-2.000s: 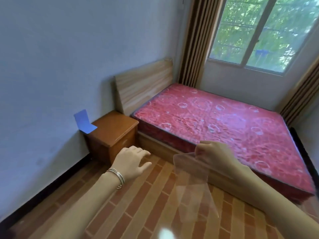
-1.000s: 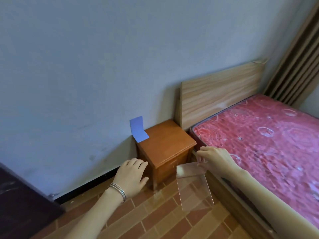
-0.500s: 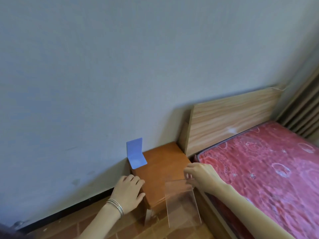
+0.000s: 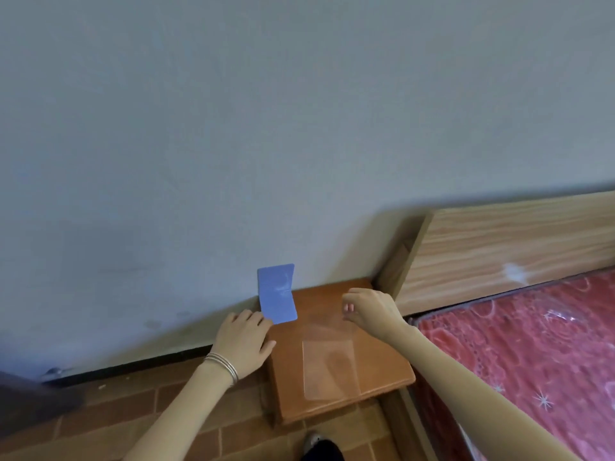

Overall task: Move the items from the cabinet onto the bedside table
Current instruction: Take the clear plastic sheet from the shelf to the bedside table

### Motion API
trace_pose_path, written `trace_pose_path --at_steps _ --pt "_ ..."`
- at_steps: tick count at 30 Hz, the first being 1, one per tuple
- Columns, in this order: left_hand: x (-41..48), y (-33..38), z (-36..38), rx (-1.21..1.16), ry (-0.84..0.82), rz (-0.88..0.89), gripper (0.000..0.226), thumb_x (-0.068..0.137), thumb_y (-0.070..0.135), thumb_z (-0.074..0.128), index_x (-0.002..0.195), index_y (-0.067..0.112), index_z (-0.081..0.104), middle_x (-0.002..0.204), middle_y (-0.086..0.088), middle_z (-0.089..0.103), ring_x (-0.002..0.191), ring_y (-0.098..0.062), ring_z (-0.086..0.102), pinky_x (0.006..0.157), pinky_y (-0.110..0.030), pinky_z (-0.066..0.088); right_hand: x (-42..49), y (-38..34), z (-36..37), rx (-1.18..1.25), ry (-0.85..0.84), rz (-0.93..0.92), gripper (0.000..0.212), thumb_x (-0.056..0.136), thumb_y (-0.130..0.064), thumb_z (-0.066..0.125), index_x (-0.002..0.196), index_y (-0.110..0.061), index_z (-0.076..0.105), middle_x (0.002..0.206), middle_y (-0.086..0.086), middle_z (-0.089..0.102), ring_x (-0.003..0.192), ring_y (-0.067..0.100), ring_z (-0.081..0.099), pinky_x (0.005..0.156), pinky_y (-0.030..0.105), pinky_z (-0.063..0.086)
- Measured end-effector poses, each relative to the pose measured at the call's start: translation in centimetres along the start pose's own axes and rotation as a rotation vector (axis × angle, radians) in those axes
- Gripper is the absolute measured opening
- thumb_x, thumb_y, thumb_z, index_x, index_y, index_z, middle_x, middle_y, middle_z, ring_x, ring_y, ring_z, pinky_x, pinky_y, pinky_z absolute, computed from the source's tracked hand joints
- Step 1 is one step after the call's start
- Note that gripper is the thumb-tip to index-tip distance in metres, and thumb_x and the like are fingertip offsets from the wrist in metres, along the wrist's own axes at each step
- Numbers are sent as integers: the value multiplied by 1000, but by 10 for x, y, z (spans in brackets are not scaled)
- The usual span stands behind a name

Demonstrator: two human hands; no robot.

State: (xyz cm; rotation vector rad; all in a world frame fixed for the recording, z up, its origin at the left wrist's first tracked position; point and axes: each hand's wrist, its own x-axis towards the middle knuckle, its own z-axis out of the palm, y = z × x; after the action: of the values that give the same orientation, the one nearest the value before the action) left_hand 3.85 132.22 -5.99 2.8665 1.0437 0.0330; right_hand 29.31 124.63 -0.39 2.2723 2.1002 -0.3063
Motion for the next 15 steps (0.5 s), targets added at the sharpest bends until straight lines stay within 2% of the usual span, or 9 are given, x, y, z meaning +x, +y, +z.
trace_pose_path --at_steps 5,7,10,15 --pt "40 7 21 -42 -107 -127 26 66 43 68 85 25 68 77 7 65 71 -16 62 59 -31 49 65 45 21 -21 2 -94 14 91 -31 51 96 -25 62 101 -9 62 95 19 58 62 27 34" --pt "52 9 31 -99 -162 -213 30 78 41 59 101 24 66 94 5 66 88 -19 62 72 -34 48 91 57 32 -33 -1 -129 16 92 -32 50 99 -26 62 102 -8 62 95 21 59 62 28 35" --pt "67 2 59 -127 -213 -283 42 93 41 41 130 23 47 126 4 53 117 -18 47 96 -34 36 130 63 54 4 -18 -168 15 92 -29 49 98 -25 63 100 -7 61 93 21 58 58 27 33" --pt "91 -22 125 -111 -370 -279 46 94 44 36 135 22 39 132 1 46 120 -19 41 97 -34 33 192 57 112 7 -40 -197 12 89 -18 50 92 -20 62 95 -4 60 88 22 57 54 27 29"
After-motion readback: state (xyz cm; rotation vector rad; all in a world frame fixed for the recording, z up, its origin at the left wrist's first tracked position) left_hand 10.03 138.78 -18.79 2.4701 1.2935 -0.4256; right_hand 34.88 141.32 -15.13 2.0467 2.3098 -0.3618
